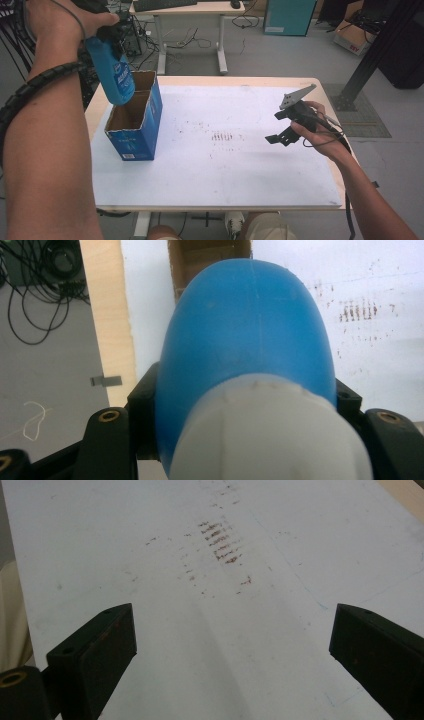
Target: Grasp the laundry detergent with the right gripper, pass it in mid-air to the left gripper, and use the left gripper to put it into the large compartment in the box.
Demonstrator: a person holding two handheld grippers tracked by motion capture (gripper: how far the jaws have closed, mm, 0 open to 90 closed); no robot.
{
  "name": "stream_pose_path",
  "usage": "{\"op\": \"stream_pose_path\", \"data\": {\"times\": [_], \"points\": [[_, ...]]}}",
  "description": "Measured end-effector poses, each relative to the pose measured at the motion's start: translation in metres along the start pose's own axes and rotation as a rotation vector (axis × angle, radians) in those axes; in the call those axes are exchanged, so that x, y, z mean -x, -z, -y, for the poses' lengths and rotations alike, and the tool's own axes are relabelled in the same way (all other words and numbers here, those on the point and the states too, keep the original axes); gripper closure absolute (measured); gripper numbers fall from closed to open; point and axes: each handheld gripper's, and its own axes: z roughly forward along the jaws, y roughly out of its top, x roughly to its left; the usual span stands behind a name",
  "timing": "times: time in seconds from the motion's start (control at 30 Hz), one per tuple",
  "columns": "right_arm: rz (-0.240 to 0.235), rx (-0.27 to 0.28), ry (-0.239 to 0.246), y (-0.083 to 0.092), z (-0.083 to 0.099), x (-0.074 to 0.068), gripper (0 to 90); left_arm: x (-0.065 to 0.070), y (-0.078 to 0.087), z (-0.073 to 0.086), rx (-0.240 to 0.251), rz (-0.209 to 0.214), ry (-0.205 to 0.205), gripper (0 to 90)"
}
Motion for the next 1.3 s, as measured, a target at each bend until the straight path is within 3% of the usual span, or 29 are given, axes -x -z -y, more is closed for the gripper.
{"op": "stream_pose_path", "data": {"times": [0.7,1.3], "points": [[0.008,0.0,0.002,0.001,0.003,0.001,5.0,-0.007,-0.017,0.002,-0.009,0.007,0.067,37.9],[0.007,-0.001,0.006,-0.002,0.003,-0.001,5.0,-0.009,-0.04,0.002,-0.015,0.023,0.07,37.9]]}}
